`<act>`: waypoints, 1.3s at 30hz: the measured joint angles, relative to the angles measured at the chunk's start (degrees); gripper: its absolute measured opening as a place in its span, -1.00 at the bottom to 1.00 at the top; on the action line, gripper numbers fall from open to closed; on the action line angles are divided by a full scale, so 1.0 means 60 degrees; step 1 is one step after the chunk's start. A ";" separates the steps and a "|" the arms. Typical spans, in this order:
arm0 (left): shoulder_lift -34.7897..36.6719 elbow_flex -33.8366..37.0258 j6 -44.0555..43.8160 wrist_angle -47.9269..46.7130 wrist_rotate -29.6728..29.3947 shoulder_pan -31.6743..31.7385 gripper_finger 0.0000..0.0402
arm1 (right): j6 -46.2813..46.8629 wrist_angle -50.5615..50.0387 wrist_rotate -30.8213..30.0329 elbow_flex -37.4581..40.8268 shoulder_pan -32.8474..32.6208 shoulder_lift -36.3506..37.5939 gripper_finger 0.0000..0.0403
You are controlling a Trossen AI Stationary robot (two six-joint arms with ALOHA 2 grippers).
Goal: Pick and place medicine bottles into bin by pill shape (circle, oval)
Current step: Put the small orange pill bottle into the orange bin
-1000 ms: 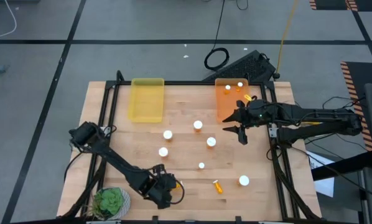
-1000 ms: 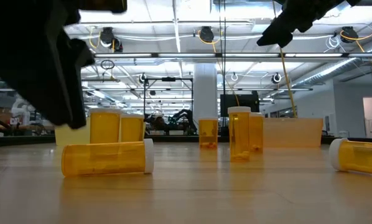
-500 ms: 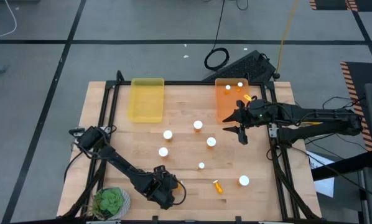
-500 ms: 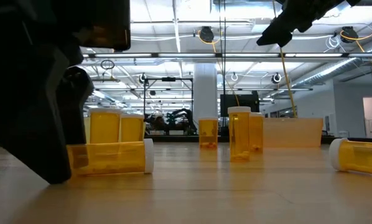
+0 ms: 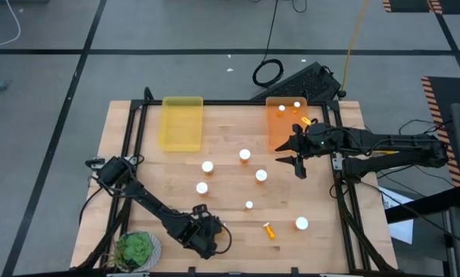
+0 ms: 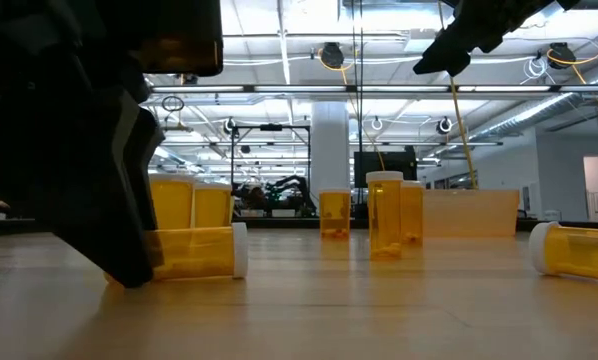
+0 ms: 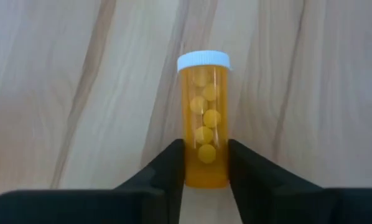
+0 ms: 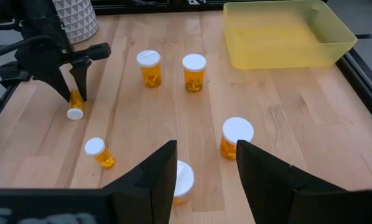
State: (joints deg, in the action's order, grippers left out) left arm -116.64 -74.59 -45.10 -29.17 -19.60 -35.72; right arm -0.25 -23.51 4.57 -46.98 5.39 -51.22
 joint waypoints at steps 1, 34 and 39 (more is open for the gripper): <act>0.0000 0.0000 0.0005 -0.0007 -0.0003 0.0003 -0.47 | 0.0000 -0.0004 -0.0003 0.0002 0.0000 0.0000 -0.22; 0.2832 0.0022 0.3924 -0.0090 -0.1705 0.1829 -0.44 | -0.0458 0.1885 -0.0082 0.0680 -0.0049 -0.0248 -0.22; 0.2965 0.0022 0.4347 0.0030 -0.1705 0.2267 -0.44 | -0.0431 0.2321 -0.0645 0.0686 -0.0656 -0.0524 -0.18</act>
State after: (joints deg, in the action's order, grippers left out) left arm -98.85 -74.46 -19.02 -28.99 -29.83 -22.12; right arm -2.84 -9.58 0.70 -42.86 1.45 -54.36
